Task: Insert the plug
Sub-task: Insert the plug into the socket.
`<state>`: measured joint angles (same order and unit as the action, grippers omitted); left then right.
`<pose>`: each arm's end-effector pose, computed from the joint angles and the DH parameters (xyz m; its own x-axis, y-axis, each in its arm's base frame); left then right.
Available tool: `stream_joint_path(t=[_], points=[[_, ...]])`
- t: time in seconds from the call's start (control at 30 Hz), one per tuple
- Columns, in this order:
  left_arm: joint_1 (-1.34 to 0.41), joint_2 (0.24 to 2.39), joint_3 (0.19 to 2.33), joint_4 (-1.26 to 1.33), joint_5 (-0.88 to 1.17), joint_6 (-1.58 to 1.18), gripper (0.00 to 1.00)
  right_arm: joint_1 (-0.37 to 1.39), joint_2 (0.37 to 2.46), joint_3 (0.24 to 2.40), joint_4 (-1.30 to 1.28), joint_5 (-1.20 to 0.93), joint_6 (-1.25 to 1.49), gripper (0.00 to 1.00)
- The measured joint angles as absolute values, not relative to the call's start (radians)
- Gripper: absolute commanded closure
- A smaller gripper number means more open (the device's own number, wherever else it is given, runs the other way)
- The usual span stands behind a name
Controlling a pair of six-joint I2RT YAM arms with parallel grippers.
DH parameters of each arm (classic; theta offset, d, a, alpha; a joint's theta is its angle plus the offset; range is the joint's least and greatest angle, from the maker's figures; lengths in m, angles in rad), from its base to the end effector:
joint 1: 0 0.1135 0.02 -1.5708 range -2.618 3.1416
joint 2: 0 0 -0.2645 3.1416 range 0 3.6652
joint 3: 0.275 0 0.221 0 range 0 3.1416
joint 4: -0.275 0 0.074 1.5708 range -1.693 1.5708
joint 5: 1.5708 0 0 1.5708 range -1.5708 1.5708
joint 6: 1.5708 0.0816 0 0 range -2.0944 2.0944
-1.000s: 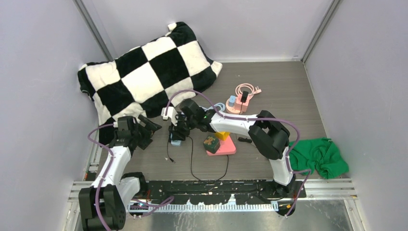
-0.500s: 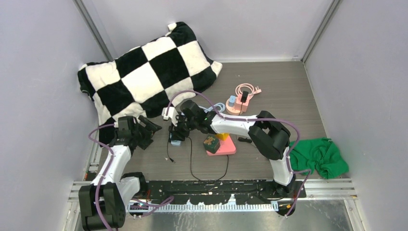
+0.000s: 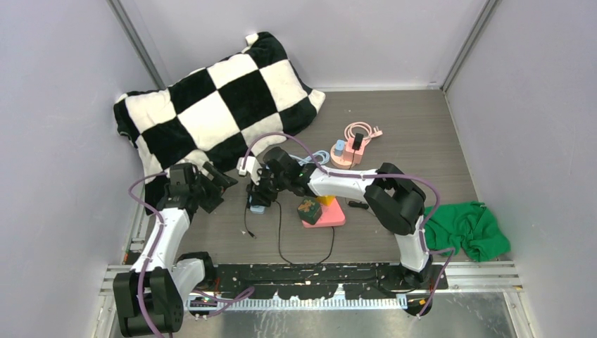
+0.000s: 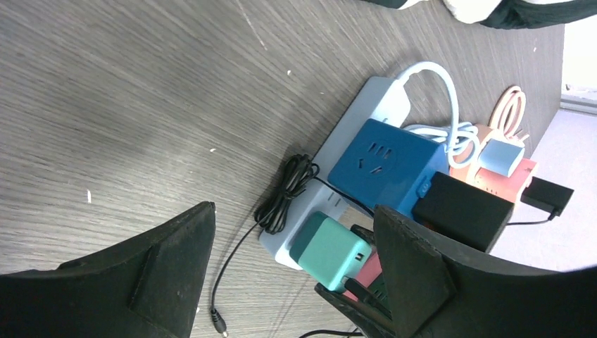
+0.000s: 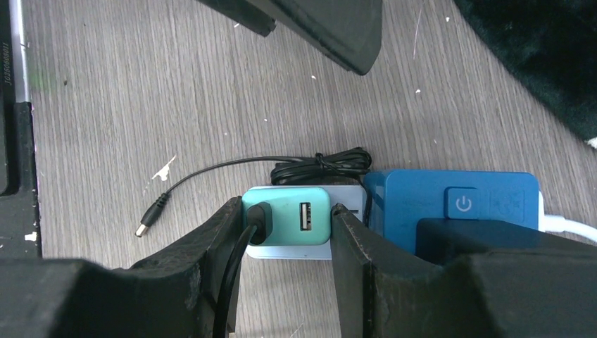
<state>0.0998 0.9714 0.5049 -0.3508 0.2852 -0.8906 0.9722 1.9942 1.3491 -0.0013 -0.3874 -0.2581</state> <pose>0.1933 -0.0037 0.1788 -0.5310 -0.8029 -0.2708 -0.5038 0.5561 -0.6610 0.2304 0.3925 0.1846 -0.0895 -0.5507 -0.8299 -0.9905 0.1366 0.0163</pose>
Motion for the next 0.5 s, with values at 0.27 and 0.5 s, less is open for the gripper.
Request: stream_joint_path(t=[0.27, 0.5], points=[[0.1, 0.974, 0.526, -0.388, 0.301, -0.879, 0.14, 0.976, 1.994, 1.39, -0.072, -0.349, -0.202, 0.42], [0.1, 0.987, 0.526, -0.402, 0.324, -0.878, 0.15, 0.981, 1.986, 1.404, -0.145, -0.348, -0.177, 0.28]])
